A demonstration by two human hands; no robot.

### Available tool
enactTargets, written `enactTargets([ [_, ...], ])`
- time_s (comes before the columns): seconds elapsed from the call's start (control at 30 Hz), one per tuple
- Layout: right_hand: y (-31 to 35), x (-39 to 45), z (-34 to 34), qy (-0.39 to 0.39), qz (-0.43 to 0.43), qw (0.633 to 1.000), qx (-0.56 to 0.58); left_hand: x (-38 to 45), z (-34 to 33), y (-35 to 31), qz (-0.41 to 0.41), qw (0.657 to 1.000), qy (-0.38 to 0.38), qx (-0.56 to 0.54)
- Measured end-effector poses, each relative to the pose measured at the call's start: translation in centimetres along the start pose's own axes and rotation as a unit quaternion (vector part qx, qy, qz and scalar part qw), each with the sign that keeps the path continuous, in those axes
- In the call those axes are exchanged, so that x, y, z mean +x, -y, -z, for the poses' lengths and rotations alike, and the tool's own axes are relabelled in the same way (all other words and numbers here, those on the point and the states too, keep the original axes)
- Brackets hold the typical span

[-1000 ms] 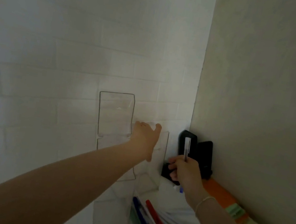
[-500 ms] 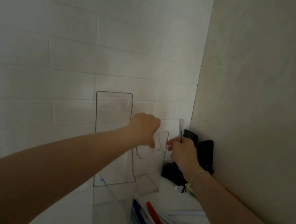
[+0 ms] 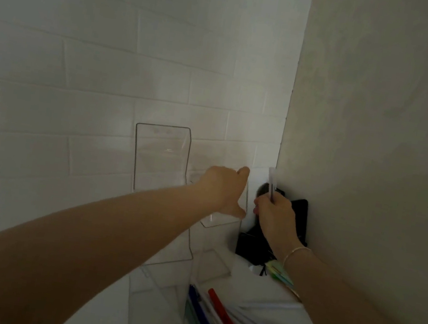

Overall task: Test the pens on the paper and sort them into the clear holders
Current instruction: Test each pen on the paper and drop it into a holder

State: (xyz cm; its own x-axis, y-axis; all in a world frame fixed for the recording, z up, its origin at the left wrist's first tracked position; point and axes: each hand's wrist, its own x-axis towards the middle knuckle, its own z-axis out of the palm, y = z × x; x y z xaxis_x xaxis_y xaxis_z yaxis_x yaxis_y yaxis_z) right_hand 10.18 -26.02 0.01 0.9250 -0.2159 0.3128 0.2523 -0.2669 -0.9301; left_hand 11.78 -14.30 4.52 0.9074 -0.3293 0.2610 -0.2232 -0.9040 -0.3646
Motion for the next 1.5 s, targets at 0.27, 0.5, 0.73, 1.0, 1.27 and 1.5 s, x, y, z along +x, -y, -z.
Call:
enactTargets([
  [0.27, 0.6, 0.3, 1.2, -0.026, 0.081, 0.996, -0.006, 2.3, 6.5, 4.5, 0.045, 0.954, 0.067, -0.289],
  [0.5, -1.1, 0.5, -1.1, 0.132, 0.022, 0.984, -0.121, 4.9, 6.8, 6.7, 0.047, 0.913, 0.085, -0.396],
  [0.73, -1.3, -0.1, -1.4, 0.174, 0.039, 0.954, -0.242, 5.1, 7.0, 7.3, 0.041, 0.948, 0.034, -0.315],
  [1.0, -1.6, 0.2, -1.2, 0.232, 0.039, 0.931, -0.278, 5.3, 7.3, 6.9, 0.062, 0.991, -0.082, -0.081],
  [1.27, -0.8, 0.5, 1.4, 0.339, 0.012, 0.911, -0.233, 5.2, 5.8, 6.5, 0.038, 0.988, -0.151, -0.015],
  [1.5, 0.2, -0.3, 2.8, 0.371, 0.023, 0.884, -0.283, 5.8, 3.6, 5.3, 0.050, 0.988, -0.111, -0.097],
])
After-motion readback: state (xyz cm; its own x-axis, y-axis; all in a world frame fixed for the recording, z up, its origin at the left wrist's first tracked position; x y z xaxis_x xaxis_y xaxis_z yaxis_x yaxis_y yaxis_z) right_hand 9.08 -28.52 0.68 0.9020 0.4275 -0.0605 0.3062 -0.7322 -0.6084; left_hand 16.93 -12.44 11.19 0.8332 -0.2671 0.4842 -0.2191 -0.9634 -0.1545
